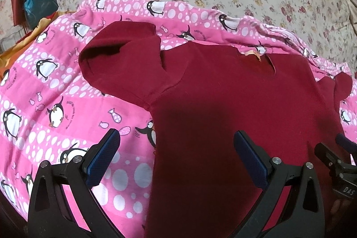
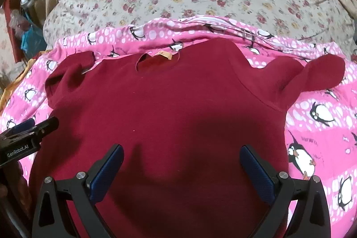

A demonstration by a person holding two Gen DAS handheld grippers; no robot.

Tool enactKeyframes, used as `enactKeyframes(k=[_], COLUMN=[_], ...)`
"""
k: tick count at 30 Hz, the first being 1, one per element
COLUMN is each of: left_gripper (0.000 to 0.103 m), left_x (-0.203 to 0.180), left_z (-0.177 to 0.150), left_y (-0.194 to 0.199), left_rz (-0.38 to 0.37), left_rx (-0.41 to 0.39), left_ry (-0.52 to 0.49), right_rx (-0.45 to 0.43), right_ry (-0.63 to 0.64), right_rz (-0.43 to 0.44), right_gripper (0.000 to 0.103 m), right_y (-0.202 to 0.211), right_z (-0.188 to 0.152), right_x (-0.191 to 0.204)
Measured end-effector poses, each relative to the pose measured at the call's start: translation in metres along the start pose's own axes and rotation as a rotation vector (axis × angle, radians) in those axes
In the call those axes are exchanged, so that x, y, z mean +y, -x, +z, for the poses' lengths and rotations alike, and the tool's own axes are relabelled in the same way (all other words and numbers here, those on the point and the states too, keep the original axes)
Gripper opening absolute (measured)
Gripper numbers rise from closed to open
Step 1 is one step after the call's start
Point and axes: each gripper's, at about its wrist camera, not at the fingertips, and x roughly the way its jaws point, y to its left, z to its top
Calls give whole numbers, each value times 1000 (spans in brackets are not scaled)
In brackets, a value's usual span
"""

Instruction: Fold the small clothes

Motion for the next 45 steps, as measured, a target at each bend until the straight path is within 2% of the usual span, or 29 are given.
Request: enactKeyframes(k=[11, 26, 45], left_gripper=[102, 102, 102], left_x=[1, 0, 5], left_z=[1, -2, -1], left_y=[-4, -3, -1], left_rz=[-5, -17, -20], left_rx=[15, 11, 12], left_ry=[10, -11, 13], right_rx=[43, 68, 36], right_ry=[63, 73, 63], right_rz=[-68, -47, -55], right_gripper=[103, 103, 103], right_y=[-14, -21, -15], right_z=[-5, -7, -8], right_x=[8, 5, 5])
